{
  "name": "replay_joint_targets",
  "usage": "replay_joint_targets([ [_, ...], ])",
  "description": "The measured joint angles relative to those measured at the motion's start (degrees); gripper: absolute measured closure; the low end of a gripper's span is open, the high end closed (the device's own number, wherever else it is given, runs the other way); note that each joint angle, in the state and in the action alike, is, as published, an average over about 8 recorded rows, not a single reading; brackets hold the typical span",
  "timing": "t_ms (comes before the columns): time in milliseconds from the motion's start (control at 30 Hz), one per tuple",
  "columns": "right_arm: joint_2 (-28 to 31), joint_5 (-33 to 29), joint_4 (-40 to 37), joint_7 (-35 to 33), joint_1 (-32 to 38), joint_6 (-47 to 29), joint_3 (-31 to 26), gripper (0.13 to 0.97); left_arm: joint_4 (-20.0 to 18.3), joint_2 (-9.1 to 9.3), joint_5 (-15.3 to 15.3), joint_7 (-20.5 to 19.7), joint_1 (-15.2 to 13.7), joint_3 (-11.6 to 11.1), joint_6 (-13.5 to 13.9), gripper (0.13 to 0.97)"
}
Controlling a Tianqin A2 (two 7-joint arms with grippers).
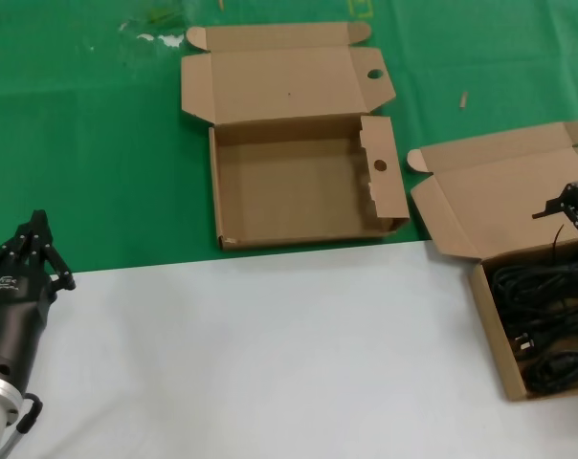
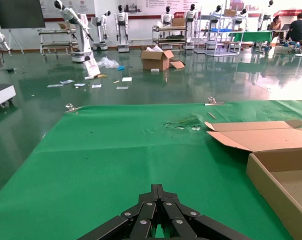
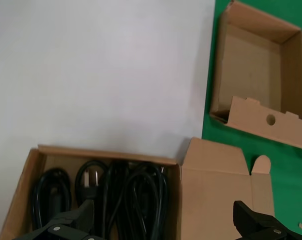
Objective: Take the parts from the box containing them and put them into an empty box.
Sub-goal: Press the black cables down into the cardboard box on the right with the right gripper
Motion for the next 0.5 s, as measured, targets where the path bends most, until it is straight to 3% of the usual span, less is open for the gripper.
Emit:
replay_joint_targets([
  [500, -6.4, -8.8, -7.8, -5.8, 5.6, -8.4, -0.8, 0.208, 0.0, 0.00, 0.0, 0.0, 0.0, 0.0, 0.0, 0.957],
])
